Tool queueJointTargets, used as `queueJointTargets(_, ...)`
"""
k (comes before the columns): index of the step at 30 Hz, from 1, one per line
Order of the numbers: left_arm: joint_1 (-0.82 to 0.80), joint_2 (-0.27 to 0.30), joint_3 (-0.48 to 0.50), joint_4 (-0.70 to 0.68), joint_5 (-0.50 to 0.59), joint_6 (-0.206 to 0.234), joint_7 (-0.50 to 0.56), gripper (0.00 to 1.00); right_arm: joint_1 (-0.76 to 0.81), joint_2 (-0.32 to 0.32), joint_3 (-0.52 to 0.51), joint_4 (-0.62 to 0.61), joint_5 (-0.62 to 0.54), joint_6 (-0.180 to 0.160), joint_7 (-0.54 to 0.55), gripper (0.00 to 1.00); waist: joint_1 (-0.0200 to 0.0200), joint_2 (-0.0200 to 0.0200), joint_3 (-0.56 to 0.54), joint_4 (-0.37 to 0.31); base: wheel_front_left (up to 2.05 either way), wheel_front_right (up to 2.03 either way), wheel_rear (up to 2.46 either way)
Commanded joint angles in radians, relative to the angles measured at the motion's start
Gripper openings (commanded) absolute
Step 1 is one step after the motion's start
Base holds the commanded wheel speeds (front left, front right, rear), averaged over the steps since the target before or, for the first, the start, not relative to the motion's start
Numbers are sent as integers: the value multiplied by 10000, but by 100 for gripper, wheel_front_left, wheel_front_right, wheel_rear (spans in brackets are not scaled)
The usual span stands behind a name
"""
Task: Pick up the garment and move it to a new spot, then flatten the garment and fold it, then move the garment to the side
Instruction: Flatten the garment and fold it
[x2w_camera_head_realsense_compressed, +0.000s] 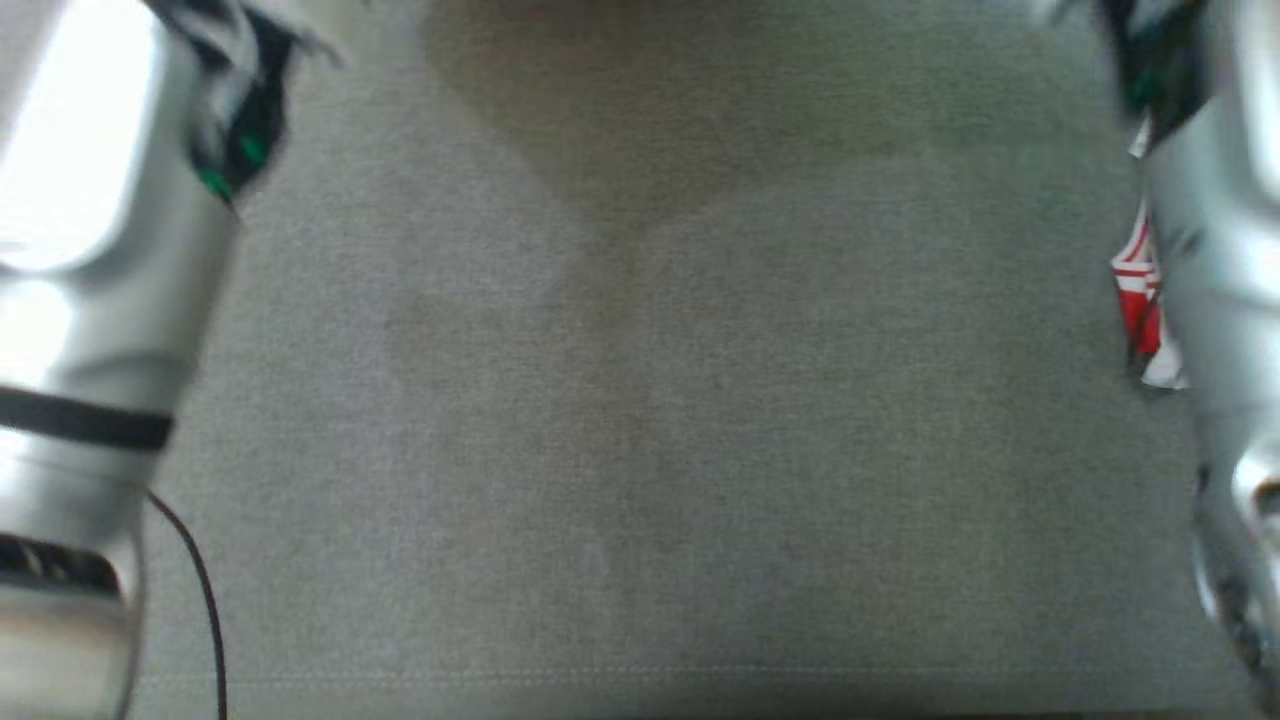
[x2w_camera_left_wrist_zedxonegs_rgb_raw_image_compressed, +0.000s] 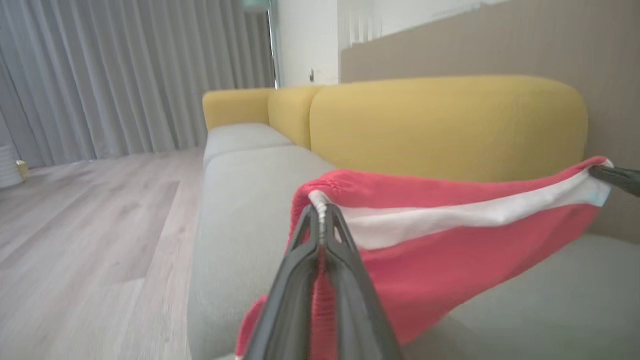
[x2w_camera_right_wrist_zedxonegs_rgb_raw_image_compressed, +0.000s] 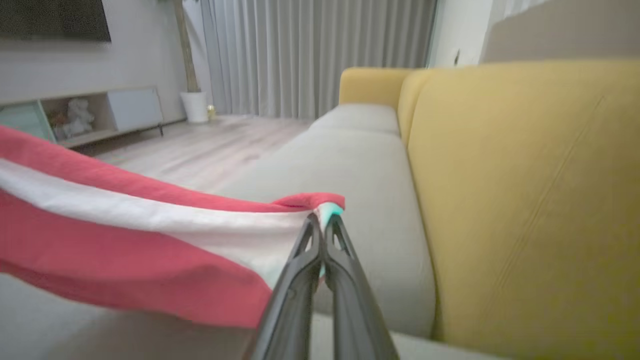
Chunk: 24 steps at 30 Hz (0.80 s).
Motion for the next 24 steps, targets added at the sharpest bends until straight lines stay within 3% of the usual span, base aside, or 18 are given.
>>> queueJointTargets(1, -137, 319, 282, -198, 98, -41, -108, 0, -26, 169, 155, -189, 10, 19, -117, 0, -2, 0, -13, 39, 0, 0, 0)
queueJointTargets(6, 1283, 228, 78, 36, 594, -337, -116, 0, 792, -42, 1324, 1041, 307, 19, -230, 0, -2, 0, -257, 169, 0, 0, 0)
queueJointTargets(11, 2654, 404, -320, 382, 973, -550, -118, 0, 1432, -576, 2882, 1458, 1226, 19, 184, 0, -2, 0, -835, 265, 0, 0, 0)
queueJointTargets(18, 3902, 535, -1063, 597, 1375, -686, -119, 0, 2209, -1828, 4994, 1308, 2806, 19, 1451, 0, -2, 0, -1805, 417, 0, 0, 0)
queueJointTargets(24, 4623, 529, -1790, 872, 1337, -753, -80, 0, 2799, -3032, 6871, 307, 4126, 19, 2321, 0, -2, 0, -2460, 508, 0, 0, 0)
